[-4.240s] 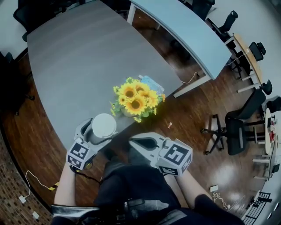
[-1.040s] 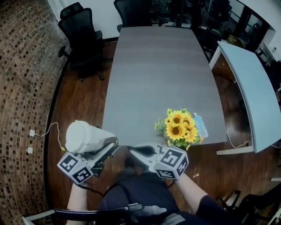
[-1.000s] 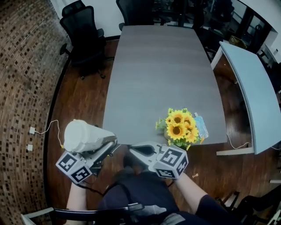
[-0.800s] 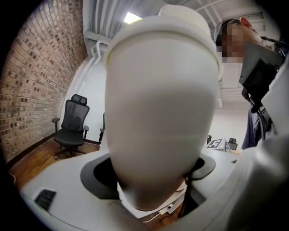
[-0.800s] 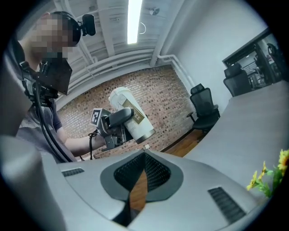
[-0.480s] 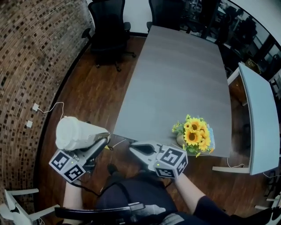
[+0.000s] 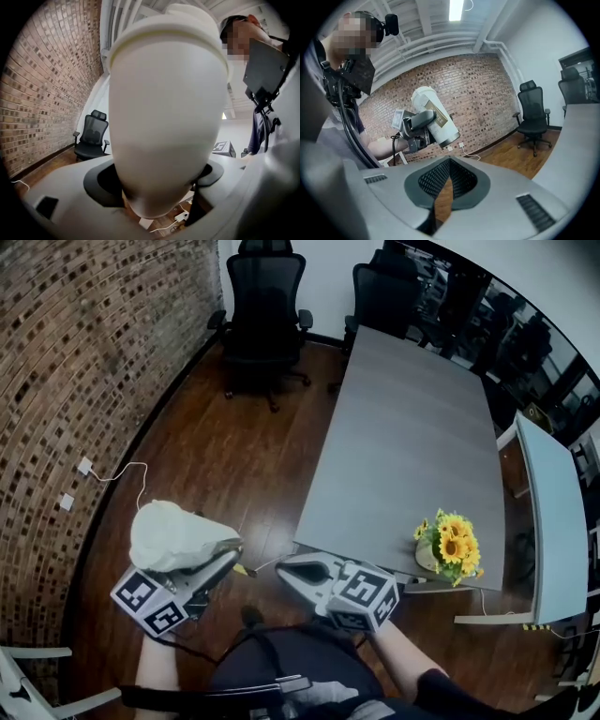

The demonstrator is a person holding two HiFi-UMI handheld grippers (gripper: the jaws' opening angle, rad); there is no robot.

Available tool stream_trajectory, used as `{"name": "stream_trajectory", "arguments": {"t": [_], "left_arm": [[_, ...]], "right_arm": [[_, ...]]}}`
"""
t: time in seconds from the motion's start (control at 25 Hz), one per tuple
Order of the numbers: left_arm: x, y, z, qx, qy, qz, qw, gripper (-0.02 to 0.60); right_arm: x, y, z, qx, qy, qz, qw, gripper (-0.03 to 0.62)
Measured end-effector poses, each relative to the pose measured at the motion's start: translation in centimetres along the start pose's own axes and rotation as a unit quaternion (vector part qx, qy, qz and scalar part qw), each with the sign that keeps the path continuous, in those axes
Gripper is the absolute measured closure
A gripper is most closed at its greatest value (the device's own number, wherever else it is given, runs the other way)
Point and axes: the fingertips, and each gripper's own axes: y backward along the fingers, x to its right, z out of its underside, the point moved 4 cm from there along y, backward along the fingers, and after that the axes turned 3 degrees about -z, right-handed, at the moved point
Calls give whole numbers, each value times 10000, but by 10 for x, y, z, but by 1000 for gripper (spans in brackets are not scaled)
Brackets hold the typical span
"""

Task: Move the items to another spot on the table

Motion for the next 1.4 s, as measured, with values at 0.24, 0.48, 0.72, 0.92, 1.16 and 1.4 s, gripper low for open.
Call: {"name": "stream_trajectory", "arguments": {"t": [0.24, 0.48, 0.72, 0.92, 1.16, 1.4], "left_arm": [[-52, 42, -9, 73, 71, -37, 9999, 158], [-93, 75, -9, 238, 297, -257, 9989, 158], [-124, 89, -11, 283, 462, -641, 9965, 158], [-157, 97, -16, 144, 490, -988, 9938, 158], [-191, 68, -35, 13, 398, -1279, 9910, 158], [-198, 17, -48, 109, 551, -1085, 9925, 158]], "right_arm": [[-21, -67, -17, -132, 106, -96, 9998, 611], [-31, -115, -32, -336, 302, -293, 9985, 611], [-14, -144, -44, -515, 291, -500, 9970, 611], [10, -184, -59, -421, 139, -782, 9960, 611], [52, -215, -92, -249, 85, -1189, 9926, 611], [105, -215, -106, -187, -61, -1357, 9906, 611]]}}
